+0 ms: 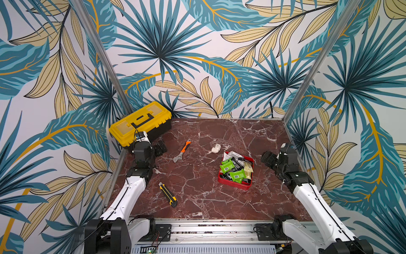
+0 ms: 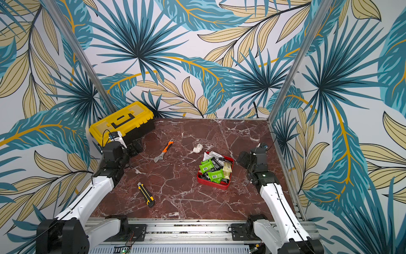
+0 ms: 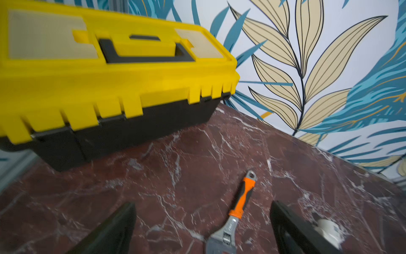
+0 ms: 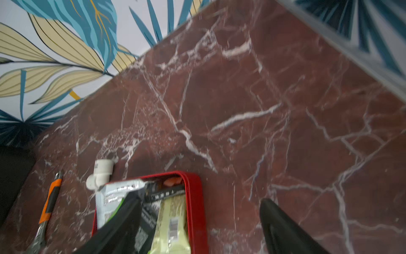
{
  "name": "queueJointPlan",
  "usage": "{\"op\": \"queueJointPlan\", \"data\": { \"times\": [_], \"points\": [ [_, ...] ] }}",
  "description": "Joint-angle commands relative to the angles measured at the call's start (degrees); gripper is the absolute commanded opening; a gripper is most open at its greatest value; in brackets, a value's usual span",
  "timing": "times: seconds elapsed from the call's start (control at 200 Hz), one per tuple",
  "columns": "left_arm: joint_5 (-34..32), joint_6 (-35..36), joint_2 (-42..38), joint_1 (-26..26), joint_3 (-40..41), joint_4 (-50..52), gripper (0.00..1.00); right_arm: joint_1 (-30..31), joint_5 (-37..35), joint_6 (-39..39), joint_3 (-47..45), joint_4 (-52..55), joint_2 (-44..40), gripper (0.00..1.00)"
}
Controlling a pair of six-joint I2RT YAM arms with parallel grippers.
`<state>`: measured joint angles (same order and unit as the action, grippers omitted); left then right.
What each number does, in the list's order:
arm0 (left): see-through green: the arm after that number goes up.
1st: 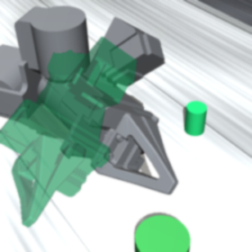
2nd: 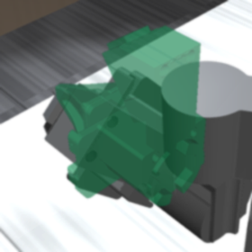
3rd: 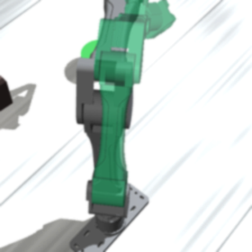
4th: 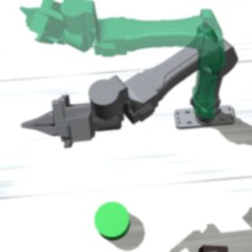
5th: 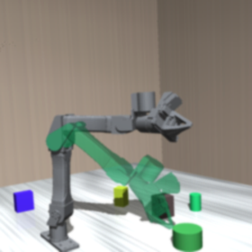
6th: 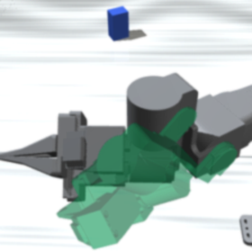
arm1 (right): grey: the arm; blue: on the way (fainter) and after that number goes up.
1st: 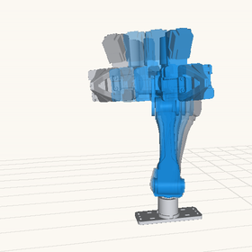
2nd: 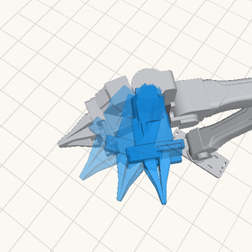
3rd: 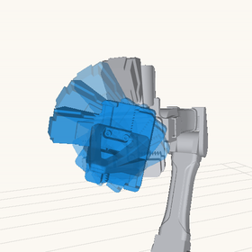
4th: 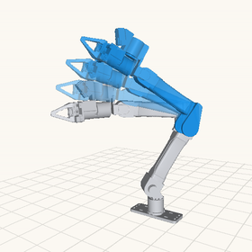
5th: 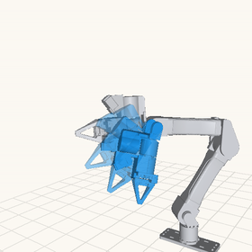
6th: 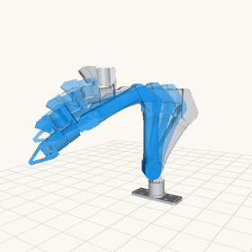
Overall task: Take the cookies out of the storage box
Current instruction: Adjust the storage box at the center of the board.
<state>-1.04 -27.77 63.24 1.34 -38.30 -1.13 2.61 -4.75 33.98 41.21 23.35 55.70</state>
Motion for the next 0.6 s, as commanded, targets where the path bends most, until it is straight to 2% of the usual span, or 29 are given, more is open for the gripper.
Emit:
{"op": "queueJointPlan", "data": {
  "times": [0.0,0.155,0.245,0.446,0.596],
  "points": [
    [5.5,-8.1,-1.3,5.1,0.0,9.2,0.99,-0.1,8.1,4.8,1.7,12.4,0.6,0.81],
    [5.4,-14.7,-1.2,15.2,0.9,9.9,0.93,0.4,12.7,6.5,1.2,17.4,0.9,0.63],
    [5.7,-17.7,0.5,20.3,0.6,9.9,0.91,1.4,13.9,6.0,1.4,19.2,2.3,0.57],
    [4.8,-19.1,6.1,30.4,-2.8,9.7,0.89,4.6,12.6,4.6,2.4,19.9,6.8,0.52],
    [4.3,-19.8,9.4,33.8,-4.6,8.7,0.87,6.8,11.4,3.6,3.9,19.4,11.1,0.51]
  ]
}}
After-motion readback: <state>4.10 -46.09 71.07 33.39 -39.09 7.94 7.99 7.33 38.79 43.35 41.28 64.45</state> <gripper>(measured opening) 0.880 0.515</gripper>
